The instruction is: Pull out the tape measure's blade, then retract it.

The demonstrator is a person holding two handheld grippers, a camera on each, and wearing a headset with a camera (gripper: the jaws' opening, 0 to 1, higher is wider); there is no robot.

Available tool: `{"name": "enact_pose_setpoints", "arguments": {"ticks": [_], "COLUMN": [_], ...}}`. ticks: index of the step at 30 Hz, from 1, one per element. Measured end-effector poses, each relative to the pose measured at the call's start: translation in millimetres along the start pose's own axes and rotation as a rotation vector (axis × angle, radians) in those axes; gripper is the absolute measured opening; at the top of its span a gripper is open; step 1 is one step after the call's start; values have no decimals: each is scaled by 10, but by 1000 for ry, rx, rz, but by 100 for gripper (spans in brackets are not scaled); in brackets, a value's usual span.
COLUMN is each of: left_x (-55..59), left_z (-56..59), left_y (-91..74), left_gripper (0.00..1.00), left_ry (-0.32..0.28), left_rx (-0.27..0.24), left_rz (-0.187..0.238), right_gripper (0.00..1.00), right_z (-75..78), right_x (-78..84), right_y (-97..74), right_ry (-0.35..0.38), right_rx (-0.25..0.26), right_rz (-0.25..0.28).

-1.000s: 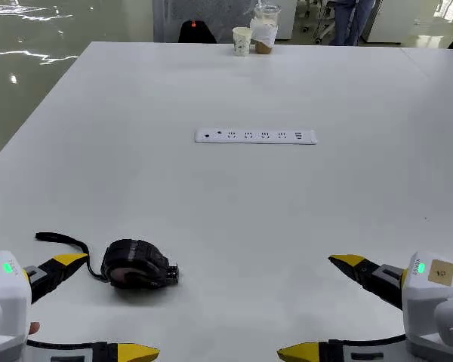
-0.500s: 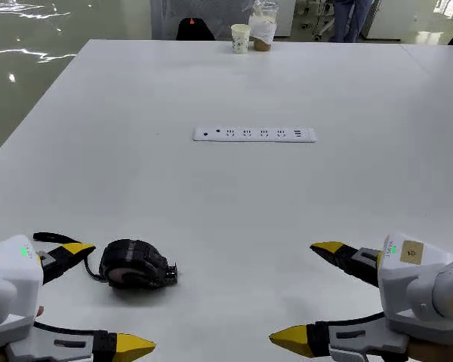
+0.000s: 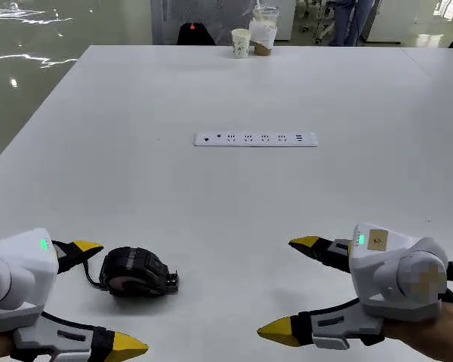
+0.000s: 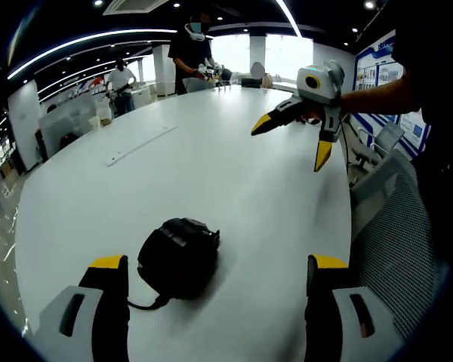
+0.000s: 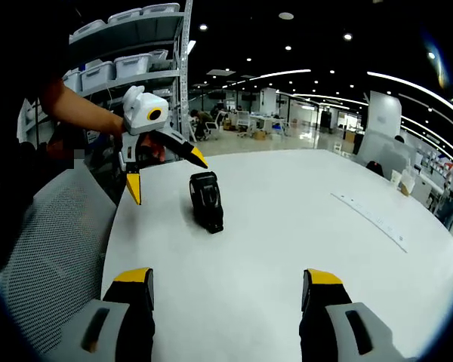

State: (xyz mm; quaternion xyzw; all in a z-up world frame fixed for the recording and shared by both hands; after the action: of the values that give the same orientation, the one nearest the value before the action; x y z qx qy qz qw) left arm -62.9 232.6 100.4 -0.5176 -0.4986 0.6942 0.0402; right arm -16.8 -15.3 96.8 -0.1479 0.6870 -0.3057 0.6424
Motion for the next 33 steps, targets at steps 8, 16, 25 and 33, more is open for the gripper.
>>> {"name": "enact_pose_setpoints", "arguments": {"ticks": [8, 16, 25, 33], "left_x": [17, -3, -48, -32], "left_z": [-104, -192, -278, -351], "left_y": [65, 106, 157, 177], "left_gripper": [87, 79, 65, 53], "left_ry": [54, 125, 196, 252], "left_rx": [44, 74, 128, 168], "left_rz": [-69, -126, -187, -252], "right_gripper": [72, 64, 56, 49], "right_z": [13, 22, 44, 71], "right_x": [-31, -88, -149, -216], "right_y": [155, 343, 538, 701], "right_ry": [-53, -112, -157, -186], "right_rx": [-44, -97, -143, -175], "right_rz": [-18, -31, -42, -42]}}
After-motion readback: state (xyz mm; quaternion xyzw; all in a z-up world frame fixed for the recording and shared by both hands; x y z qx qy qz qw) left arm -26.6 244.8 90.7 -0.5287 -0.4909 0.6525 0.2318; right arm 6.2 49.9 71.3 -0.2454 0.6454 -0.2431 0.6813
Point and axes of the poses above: the centre of the closed fingertips' face, and the gripper's own axes: y roughly forward along the fingers, z roughly to its right, x roughly out of its underside, the point moved 6 cm from there along -y, roughly backward along the fingers, and after that the axes turned 6 degrees about -z, right-handed, at the moved point
